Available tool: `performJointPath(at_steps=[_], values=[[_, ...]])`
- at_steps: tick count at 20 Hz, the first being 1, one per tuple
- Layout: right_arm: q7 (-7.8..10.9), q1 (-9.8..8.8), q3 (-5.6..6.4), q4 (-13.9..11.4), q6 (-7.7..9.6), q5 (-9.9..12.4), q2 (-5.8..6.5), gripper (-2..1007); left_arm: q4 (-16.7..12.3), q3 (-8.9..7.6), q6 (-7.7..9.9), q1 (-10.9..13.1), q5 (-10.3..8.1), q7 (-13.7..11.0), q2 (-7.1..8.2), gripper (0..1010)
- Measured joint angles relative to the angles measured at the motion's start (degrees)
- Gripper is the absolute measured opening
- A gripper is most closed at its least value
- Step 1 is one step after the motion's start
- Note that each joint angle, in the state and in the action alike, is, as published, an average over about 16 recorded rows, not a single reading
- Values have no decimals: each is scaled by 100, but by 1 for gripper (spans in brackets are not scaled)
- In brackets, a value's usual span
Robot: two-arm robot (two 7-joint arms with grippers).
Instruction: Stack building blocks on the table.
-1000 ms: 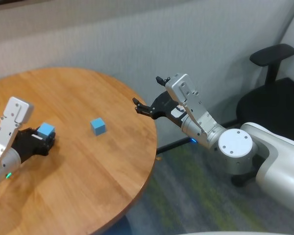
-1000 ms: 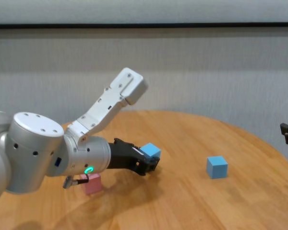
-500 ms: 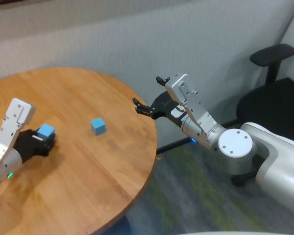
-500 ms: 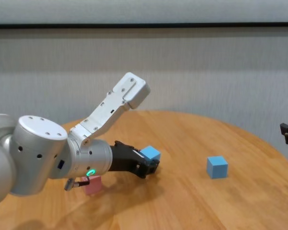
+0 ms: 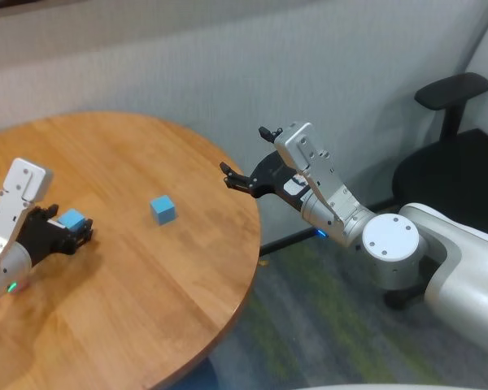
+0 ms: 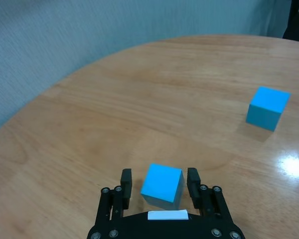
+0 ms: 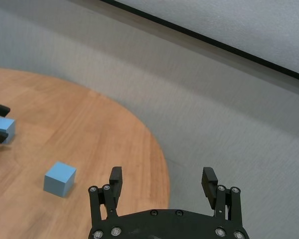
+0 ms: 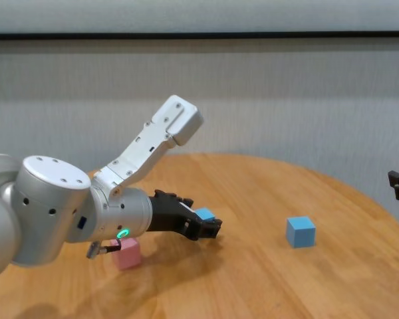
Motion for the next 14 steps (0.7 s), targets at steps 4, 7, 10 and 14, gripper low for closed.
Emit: performJointPath(at_steps=[4, 7, 10, 14], values=[[0, 0, 0, 0, 0, 0, 0, 1005, -388, -105, 115, 157, -70, -68, 151, 804], [0, 0, 0, 0, 0, 0, 0, 1004, -832, -208, 222, 355, -170, -152, 351, 883], [0, 0, 0, 0, 0, 0, 0, 1005, -1359, -332, 316, 610, -309, -261, 625, 939], [0, 0, 0, 0, 0, 0, 0, 1004, -2053, -514, 392, 982, -528, -410, 1044, 984]])
